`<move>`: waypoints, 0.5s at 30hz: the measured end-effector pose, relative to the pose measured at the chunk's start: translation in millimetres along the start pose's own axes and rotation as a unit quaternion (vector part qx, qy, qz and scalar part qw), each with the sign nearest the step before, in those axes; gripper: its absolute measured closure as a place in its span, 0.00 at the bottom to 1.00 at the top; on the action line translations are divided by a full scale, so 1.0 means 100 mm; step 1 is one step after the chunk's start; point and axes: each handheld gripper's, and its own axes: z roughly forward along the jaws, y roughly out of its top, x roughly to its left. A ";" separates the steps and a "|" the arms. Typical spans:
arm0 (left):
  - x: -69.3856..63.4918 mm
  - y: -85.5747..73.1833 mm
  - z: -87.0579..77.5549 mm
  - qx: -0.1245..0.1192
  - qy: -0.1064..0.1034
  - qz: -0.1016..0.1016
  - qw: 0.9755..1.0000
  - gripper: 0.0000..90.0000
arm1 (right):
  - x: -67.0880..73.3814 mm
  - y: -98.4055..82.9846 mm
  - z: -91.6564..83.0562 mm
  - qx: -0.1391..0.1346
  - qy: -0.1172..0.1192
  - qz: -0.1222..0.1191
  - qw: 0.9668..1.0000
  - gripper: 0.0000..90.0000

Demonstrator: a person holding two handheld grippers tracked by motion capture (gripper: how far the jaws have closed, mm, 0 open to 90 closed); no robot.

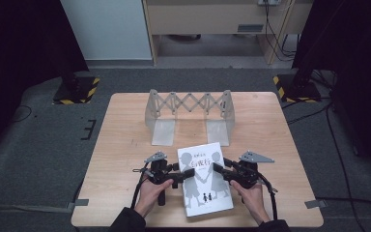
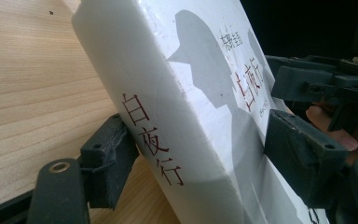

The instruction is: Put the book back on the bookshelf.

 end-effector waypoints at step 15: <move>-0.09 0.10 -0.07 -0.040 0.007 0.010 0.999 0.33 | 0.04 0.09 -0.01 -0.029 -0.007 -0.018 0.999 0.59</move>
